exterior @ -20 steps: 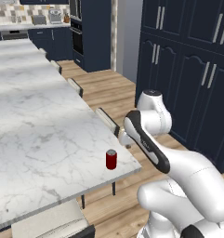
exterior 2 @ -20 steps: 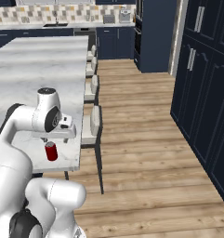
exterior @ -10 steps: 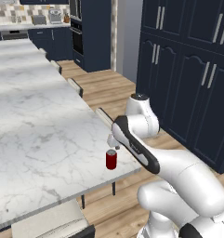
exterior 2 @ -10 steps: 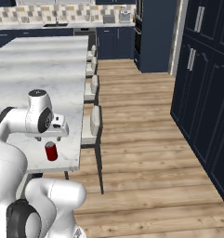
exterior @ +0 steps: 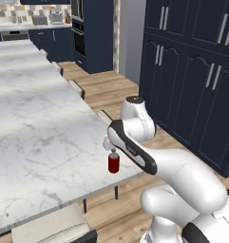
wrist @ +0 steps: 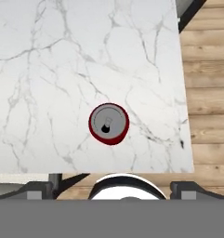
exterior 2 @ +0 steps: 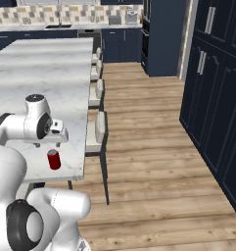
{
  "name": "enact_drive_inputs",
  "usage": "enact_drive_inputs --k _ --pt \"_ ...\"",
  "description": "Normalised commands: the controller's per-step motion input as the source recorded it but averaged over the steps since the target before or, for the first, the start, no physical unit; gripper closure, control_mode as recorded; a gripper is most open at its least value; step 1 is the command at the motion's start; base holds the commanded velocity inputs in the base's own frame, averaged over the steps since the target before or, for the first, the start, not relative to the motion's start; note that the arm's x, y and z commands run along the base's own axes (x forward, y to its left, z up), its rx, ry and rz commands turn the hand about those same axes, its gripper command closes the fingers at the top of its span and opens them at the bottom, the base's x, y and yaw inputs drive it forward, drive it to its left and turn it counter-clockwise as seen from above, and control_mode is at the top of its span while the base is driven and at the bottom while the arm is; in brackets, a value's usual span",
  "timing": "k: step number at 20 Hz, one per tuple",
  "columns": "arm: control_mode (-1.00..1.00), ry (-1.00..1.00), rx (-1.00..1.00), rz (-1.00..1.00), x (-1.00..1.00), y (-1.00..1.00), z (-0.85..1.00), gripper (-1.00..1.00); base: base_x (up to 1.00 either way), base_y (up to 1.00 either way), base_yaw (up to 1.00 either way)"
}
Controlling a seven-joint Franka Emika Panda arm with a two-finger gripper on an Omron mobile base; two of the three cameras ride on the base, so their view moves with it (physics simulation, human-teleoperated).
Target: Four empty soda cans are scattered around the kitchen. Gather all the cans and cluster them next to the stove for recycling.
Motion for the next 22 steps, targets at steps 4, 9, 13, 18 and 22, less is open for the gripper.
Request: enact_drive_inputs --k 4,9,13,18,22 --pt "-1.00 0.00 0.00 0.00 0.15 0.16 0.00 -1.00 0.00 0.00 0.00" --pt "-1.00 0.00 0.00 0.00 0.14 0.16 -0.03 -1.00 0.00 0.00 0.00" --pt "-1.00 0.00 0.00 0.00 0.12 0.15 -0.05 -1.00 0.00 0.00 0.00" --pt "-1.00 -0.01 0.00 0.00 0.05 0.06 -0.04 -1.00 0.00 0.00 0.00" --pt "-1.00 -0.01 0.00 0.00 0.04 0.01 -0.07 -1.00 0.00 0.00 0.00"
